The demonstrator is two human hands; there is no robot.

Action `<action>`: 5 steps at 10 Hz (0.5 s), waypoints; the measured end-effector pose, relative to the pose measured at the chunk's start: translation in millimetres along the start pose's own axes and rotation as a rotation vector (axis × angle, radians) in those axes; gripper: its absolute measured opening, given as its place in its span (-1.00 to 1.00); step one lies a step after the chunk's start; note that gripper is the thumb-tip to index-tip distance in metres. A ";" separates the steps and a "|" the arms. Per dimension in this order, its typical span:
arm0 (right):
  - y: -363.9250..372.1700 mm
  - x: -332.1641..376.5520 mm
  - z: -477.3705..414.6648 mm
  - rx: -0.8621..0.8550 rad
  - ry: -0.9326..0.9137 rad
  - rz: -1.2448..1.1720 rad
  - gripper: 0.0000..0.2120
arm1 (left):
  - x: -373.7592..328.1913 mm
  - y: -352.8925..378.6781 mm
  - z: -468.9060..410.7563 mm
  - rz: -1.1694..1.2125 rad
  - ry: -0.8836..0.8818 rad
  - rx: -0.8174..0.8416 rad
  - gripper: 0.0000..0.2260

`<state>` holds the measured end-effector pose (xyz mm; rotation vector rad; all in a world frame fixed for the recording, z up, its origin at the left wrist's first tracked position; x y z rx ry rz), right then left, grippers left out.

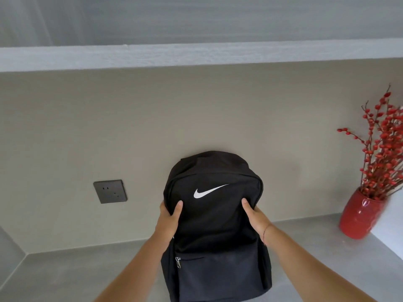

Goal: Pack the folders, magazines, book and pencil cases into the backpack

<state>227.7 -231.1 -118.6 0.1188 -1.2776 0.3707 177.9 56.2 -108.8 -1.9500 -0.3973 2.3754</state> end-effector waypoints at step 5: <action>-53.0 2.3 45.7 -0.203 -0.225 0.054 -0.34 | 26.6 -14.2 73.8 -0.208 -0.078 -0.357 -0.25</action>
Point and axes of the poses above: each hand's wrist, its own z-axis away from the middle knuckle, its own y-axis out of the palm, x = y × z, the point moved 10 cm from there along -z, towards the middle knuckle, and after that the axes turned 14 degrees about x, right-handed, at the moved point
